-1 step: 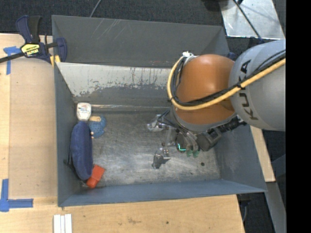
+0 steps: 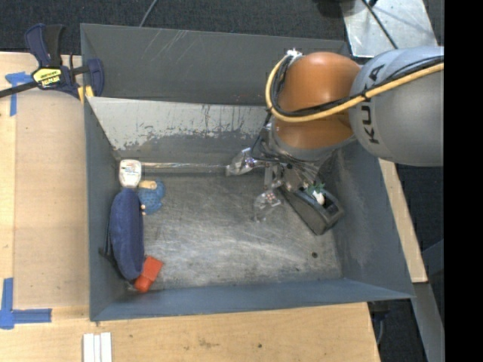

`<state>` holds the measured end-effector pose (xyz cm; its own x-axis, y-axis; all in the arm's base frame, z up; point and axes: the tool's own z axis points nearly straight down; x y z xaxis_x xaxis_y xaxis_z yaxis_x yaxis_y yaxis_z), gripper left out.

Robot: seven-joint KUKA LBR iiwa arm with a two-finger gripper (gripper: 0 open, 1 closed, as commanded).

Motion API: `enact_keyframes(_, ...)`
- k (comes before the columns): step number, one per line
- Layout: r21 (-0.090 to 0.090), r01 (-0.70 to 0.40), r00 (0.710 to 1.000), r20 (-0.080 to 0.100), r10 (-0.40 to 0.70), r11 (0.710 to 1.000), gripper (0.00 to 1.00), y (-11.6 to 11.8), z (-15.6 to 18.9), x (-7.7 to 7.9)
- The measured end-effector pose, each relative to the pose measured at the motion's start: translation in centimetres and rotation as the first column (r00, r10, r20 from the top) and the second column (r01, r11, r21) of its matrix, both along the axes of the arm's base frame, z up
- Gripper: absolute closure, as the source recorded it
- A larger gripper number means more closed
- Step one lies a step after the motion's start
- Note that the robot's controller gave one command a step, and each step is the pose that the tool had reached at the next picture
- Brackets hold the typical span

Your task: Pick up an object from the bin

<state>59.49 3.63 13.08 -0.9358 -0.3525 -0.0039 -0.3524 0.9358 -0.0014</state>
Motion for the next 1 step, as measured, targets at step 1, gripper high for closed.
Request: enact_keyframes(1,-0.003,-0.242,0.970,0.001,0.242,0.970,0.00,-8.94,-1.30,0.37)
